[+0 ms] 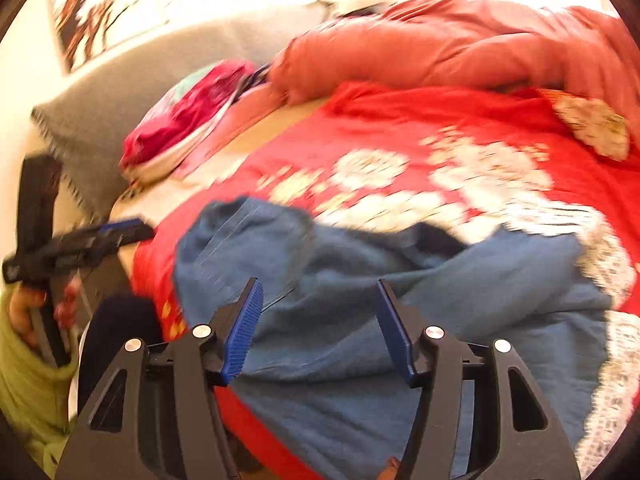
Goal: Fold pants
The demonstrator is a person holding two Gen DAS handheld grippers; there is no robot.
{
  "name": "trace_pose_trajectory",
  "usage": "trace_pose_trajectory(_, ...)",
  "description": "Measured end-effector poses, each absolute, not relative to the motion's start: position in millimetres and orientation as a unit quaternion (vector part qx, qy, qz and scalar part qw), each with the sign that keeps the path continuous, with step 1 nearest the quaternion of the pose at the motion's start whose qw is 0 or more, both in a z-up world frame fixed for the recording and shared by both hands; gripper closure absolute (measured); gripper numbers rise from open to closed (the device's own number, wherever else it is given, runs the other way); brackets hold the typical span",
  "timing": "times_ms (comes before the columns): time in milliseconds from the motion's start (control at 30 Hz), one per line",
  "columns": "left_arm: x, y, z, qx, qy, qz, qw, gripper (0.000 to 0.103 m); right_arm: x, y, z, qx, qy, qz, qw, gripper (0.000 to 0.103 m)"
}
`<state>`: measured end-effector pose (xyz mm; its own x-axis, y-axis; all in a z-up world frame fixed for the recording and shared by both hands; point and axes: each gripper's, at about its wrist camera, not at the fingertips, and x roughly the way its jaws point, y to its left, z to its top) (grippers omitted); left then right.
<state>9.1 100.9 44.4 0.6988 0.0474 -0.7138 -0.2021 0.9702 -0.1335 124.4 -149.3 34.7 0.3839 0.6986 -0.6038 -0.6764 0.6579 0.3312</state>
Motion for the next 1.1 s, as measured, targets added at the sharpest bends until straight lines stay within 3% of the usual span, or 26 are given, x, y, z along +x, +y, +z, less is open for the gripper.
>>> trace_pose_trajectory(167, 30.7, 54.8, 33.0, -0.123, 0.409, -0.026, 0.904, 0.044, 144.7, -188.6, 39.7, 0.048, 0.360, 0.348, 0.864, 0.038)
trace_pose_trajectory(400, 63.1, -22.9, 15.2, -0.077, 0.441, -0.122, 0.886, 0.044, 156.5, -222.4, 39.8, 0.043, 0.337, 0.278, 0.899, 0.038)
trace_pose_trajectory(500, 84.7, -44.2, 6.1, -0.056, 0.457, -0.143, 0.876, 0.049, 158.1, -229.9, 38.2, 0.023, 0.331, 0.256, 0.908, 0.038)
trace_pose_trajectory(767, 127.0, -53.3, -29.7, -0.070, 0.489, -0.144, 0.858, 0.054, 174.0, -234.8, 26.9, 0.028, 0.352, 0.243, 0.903, 0.038)
trace_pose_trajectory(867, 127.6, -50.6, -34.5, -0.096, 0.472, -0.162, 0.861, 0.067, 183.8, -227.8, 24.0, 0.019, 0.361, 0.237, 0.902, 0.038)
trace_pose_trajectory(933, 127.7, -52.9, -35.5, -0.112, 0.469, -0.187, 0.856, 0.081, 193.3, -220.9, 24.2, 0.015, 0.367, 0.237, 0.899, 0.038)
trace_pose_trajectory(1100, 124.0, -62.8, -38.3, -0.127, 0.466, -0.226, 0.846, 0.091, 228.0, -195.1, 17.0, -0.015, 0.395, 0.238, 0.887, 0.038)
